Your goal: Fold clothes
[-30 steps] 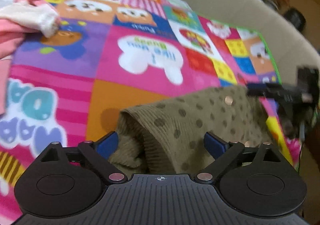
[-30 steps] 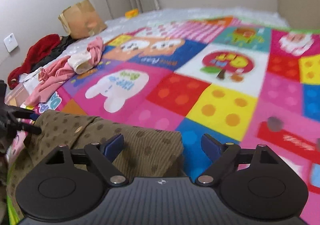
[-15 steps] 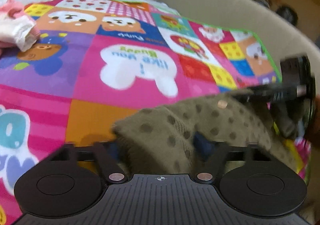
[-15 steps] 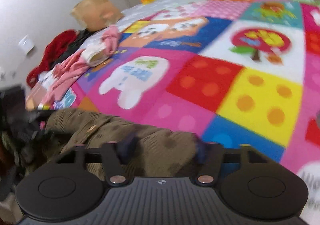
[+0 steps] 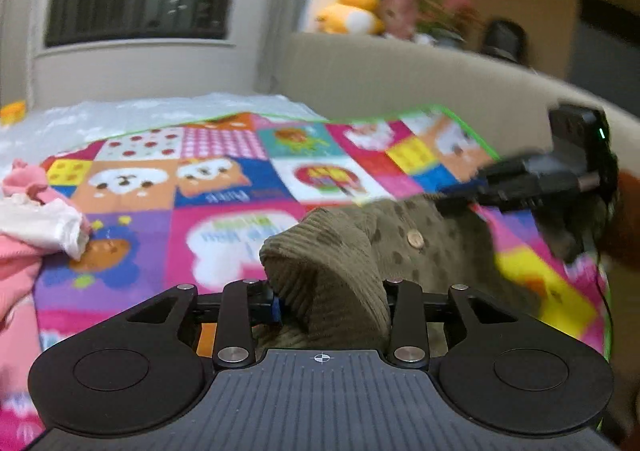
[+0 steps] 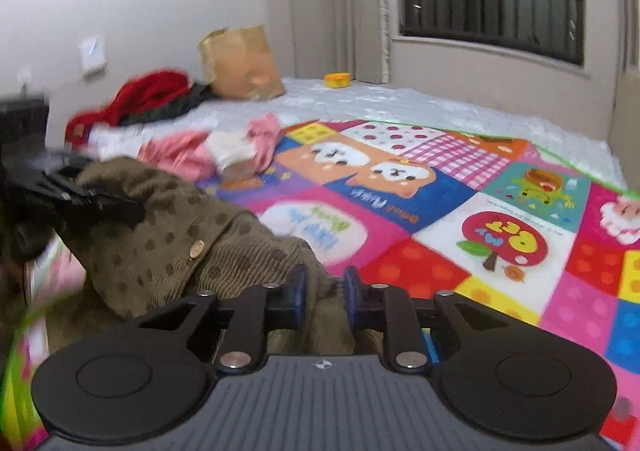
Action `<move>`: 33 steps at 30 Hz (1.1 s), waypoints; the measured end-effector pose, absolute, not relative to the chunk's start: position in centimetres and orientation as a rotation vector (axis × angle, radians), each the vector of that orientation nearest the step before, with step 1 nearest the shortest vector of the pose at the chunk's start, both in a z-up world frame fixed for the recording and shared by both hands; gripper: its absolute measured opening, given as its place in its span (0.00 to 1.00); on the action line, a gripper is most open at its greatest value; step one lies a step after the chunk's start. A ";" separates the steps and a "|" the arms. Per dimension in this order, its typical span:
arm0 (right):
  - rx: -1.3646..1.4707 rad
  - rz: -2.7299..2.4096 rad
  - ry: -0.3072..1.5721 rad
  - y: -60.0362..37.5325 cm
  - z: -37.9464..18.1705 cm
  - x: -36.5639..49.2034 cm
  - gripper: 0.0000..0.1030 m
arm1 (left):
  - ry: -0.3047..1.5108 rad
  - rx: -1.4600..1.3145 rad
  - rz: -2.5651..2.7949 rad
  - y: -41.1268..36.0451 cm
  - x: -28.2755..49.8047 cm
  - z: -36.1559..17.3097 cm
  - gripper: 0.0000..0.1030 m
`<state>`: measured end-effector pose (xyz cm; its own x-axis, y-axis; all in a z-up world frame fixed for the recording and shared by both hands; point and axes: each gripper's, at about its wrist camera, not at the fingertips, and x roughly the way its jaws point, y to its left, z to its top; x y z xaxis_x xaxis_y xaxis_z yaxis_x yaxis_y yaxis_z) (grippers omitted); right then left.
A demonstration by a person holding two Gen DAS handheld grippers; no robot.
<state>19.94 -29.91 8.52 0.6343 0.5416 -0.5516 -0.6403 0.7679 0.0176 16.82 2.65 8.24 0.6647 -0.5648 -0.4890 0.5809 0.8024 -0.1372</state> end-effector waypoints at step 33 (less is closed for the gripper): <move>0.098 0.604 0.686 -28.8 5.8 22.1 0.19 | 0.623 0.180 -0.598 1.3 15.6 4.7 0.34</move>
